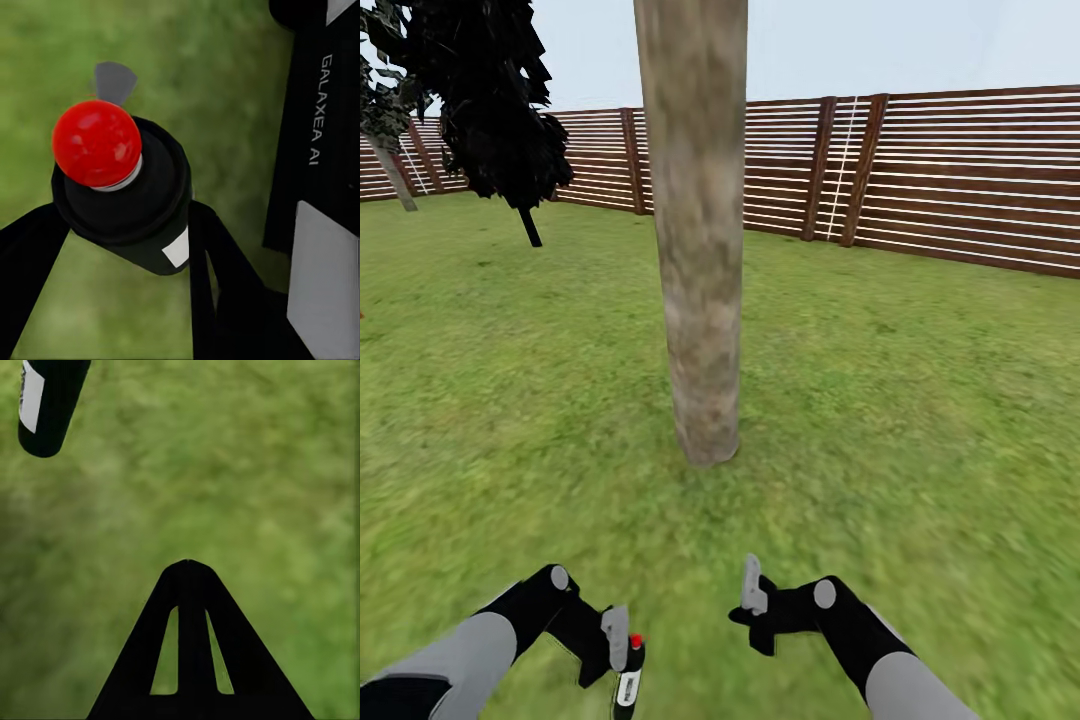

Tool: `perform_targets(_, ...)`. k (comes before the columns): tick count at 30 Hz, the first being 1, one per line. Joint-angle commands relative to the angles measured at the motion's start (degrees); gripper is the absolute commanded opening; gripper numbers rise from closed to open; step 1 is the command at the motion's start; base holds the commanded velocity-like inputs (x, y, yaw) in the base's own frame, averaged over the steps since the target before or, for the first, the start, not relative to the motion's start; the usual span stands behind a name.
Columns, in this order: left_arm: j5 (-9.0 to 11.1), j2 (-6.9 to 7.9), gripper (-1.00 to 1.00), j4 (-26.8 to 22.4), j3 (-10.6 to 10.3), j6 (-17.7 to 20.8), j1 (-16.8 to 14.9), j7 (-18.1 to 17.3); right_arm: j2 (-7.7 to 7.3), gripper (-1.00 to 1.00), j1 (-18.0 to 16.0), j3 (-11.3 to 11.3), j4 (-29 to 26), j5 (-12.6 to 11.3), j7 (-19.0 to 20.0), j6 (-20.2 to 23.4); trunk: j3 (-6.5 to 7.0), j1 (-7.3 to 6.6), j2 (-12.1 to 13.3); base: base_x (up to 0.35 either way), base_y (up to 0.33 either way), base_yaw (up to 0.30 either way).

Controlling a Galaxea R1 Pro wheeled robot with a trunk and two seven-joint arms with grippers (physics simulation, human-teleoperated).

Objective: In the garden, pick up the pesticide atomizer on the floor and spray pesticide onto both trees until each tree trunk is fully covered.

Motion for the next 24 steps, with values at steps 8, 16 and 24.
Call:
perform_targets(8,-0.66,-3.61,-1.00,-0.07,-0.85,-0.95,0.08,2.19,1.65,-1.00,-0.06,0.05,0.32,0.42,1.17,-0.30,-0.05,-0.01,-0.02,0.000,0.000,0.000)
perform_targets(16,-2.17,-5.84,-1.00,-0.08,-1.60,-1.04,0.08,7.48,2.05,-1.00,-0.08,0.06,0.21,0.38,2.22,-0.35,-0.05,-0.01,-0.02,0.000,0.000,0.000)
perform_targets(24,-2.15,-8.03,-1.00,-0.15,-1.61,-0.89,0.07,7.97,2.01,-1.00,-0.08,0.06,0.21,0.38,2.21,-0.38,-0.05,-0.01,-0.02,0.000,0.000,0.000)
